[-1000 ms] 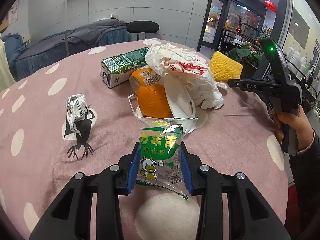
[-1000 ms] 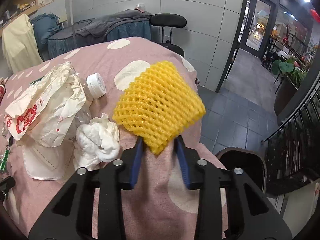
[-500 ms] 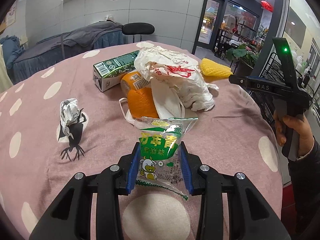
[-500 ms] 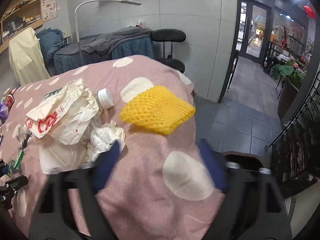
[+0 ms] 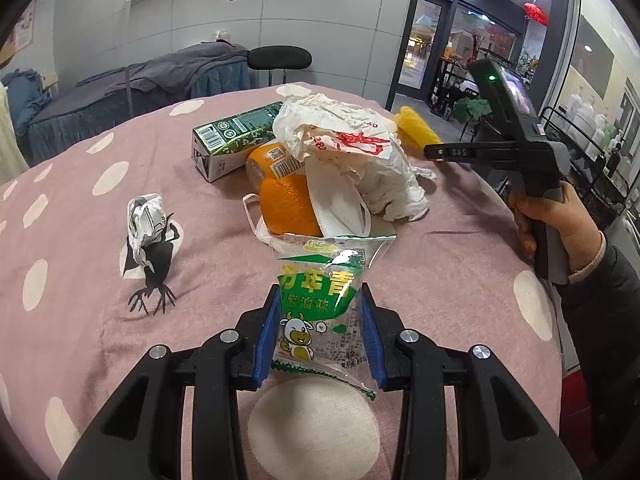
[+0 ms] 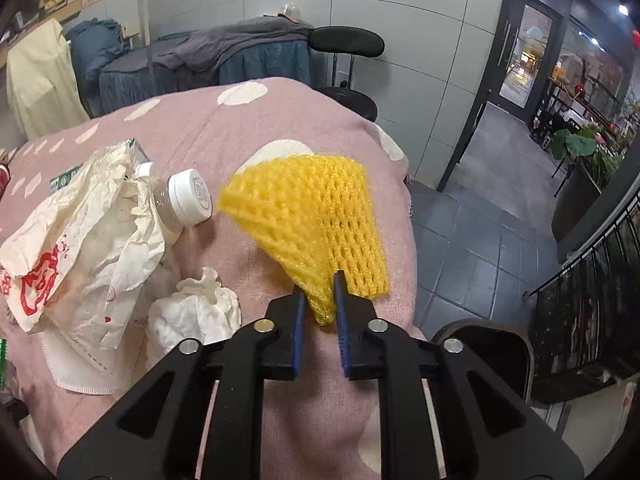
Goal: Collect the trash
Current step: 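Drop the yellow net into the bin with the right tool while the left tool drops the wrapper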
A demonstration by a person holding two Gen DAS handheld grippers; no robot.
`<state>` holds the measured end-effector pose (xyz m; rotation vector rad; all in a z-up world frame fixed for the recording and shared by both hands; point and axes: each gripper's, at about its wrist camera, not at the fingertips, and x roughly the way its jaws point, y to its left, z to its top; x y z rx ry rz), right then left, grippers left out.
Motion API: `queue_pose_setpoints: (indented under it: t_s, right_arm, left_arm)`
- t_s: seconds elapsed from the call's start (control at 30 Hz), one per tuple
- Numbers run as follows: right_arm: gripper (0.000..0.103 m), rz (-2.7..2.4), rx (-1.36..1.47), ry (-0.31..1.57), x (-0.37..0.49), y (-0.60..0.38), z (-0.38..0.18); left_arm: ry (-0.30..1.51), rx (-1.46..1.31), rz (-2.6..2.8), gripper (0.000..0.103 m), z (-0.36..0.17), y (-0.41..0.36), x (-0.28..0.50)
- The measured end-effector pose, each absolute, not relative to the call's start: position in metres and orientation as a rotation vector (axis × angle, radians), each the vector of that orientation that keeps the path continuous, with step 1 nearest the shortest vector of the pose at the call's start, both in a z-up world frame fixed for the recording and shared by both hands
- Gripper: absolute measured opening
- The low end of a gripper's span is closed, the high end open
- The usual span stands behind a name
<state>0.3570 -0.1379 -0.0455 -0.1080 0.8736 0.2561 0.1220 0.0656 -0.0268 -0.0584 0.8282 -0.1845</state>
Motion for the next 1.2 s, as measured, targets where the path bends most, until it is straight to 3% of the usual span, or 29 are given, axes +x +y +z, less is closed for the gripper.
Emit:
queue_pose_setpoints:
  t_s: [0.6, 0.87, 1.2]
  right_arm:
    - [0.011, 0.122, 0.052, 0.739, 0.238, -0.254, -0.036]
    - [0.011, 0.002, 0.139, 0.826, 0.216, -0.316, -0.078]
    - [0.011, -0.082, 0.245, 1.029, 0.230, -0.354, -0.177]
  left_arm:
    - [0.772, -0.019, -0.385, 0.037, -0.008, -0.011, 0.133]
    - [0.763, 0.026, -0.502, 0.037, -0.002, -0.063, 0.141]
    - [0.795, 0.048, -0.589, 0.037, -0.003, -0.106, 0.148]
